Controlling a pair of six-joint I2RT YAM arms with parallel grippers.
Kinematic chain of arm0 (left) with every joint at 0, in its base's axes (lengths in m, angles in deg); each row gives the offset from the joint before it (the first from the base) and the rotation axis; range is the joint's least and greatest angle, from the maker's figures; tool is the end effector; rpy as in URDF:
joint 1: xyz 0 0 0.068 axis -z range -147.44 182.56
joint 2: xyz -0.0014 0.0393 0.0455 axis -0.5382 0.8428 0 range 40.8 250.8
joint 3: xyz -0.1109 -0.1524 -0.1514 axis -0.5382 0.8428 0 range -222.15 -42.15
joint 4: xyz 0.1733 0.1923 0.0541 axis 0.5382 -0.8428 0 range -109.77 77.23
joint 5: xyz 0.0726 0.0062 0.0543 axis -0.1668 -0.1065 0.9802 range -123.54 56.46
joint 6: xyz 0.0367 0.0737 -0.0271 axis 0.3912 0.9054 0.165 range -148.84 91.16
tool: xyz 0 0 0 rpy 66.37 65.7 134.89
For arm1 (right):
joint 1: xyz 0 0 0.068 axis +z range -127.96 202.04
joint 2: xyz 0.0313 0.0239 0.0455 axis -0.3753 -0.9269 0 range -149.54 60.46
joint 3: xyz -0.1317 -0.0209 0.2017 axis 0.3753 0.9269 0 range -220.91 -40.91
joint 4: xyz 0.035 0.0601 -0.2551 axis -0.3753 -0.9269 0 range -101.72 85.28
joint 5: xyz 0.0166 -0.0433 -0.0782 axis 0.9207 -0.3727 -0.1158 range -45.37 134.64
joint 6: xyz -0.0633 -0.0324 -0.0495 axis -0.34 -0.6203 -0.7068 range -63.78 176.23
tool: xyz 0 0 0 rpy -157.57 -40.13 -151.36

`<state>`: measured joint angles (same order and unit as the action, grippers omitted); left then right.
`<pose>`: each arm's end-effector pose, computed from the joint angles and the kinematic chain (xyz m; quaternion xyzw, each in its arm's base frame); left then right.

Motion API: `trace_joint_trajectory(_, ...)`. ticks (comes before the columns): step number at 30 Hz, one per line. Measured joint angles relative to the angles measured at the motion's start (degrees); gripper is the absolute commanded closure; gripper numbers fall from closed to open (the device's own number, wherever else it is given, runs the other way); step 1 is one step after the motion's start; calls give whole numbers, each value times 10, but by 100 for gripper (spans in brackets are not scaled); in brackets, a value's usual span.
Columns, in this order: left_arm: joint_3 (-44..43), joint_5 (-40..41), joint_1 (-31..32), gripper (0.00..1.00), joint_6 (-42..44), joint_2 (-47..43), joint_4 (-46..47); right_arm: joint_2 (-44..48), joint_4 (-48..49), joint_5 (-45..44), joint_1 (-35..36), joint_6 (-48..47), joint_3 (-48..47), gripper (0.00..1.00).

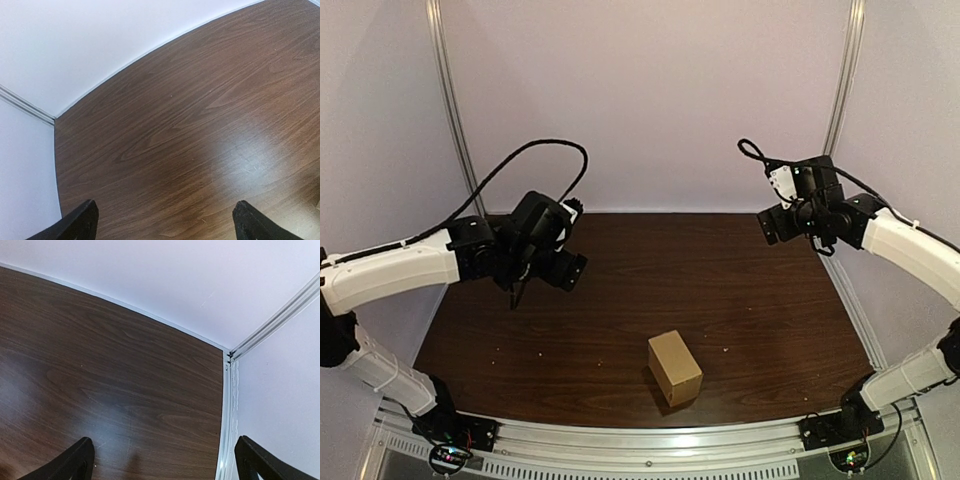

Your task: Fold the paper box

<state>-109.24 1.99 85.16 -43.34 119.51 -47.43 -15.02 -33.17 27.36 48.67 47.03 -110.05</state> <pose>0.2323 -0.2303 0.2510 0.1811 0.8725 0.0400 0.4520 0.3106 0.1304 0.2862 -0.2033 0.8550 -0.0622 0.4730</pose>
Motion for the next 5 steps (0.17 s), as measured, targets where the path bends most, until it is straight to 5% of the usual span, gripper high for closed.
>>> trace_joint_trajectory(5, -24, -27, 0, 2, -27, 12, -17, 17, 12, -12, 0, 23, -7, 0)
